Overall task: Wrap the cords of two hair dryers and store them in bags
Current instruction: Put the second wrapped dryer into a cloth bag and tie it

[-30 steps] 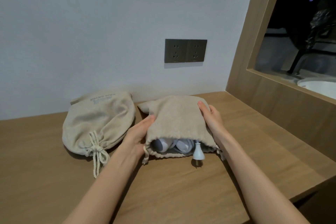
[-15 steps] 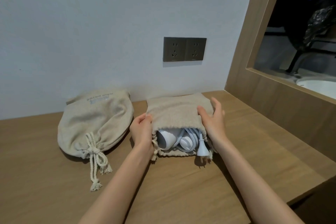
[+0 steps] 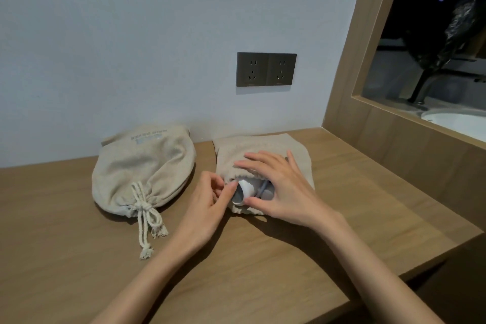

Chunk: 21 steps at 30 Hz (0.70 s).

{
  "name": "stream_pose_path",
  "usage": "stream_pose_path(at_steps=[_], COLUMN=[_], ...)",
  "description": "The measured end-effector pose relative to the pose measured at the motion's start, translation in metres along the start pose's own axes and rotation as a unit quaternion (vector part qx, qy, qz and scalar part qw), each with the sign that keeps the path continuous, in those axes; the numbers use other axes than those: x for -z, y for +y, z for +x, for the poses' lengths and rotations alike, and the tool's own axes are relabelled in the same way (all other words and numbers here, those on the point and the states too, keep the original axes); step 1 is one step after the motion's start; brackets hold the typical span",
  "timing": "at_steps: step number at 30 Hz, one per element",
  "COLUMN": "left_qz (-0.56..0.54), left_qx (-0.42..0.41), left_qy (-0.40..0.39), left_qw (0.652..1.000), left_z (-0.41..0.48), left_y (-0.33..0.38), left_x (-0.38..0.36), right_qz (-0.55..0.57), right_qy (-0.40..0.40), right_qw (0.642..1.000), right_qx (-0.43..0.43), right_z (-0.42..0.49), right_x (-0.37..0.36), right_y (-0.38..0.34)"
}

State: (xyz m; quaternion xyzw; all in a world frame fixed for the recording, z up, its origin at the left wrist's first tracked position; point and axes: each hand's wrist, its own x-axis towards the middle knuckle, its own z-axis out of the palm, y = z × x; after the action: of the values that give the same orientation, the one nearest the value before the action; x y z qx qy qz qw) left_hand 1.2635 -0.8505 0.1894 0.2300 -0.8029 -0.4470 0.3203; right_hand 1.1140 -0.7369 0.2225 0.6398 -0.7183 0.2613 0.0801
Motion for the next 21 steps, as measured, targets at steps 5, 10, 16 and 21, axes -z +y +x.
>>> stream_pose_path(at_steps=[5, 10, 16, 21], left_qz=[0.090, 0.108, 0.073, 0.105], left_qx=[-0.104, -0.141, -0.143, -0.154], left_qy=[-0.010, -0.035, -0.055, -0.019], left_qw=[0.990, 0.983, 0.986, 0.982], left_z=[-0.005, -0.009, -0.020, -0.016], left_y=[0.001, 0.005, 0.016, 0.010], left_x=[0.006, 0.012, -0.002, -0.004], right_qz=[-0.021, -0.047, -0.039, -0.043], right_qy=[0.025, 0.097, 0.033, -0.021], right_qw=[0.999, 0.993, 0.998, 0.997], right_qx=[-0.019, -0.055, -0.042, -0.053], right_z=[0.003, 0.007, 0.020, 0.020], right_x=[-0.008, -0.020, -0.015, -0.008], right_y=[-0.006, -0.009, -0.002, 0.002])
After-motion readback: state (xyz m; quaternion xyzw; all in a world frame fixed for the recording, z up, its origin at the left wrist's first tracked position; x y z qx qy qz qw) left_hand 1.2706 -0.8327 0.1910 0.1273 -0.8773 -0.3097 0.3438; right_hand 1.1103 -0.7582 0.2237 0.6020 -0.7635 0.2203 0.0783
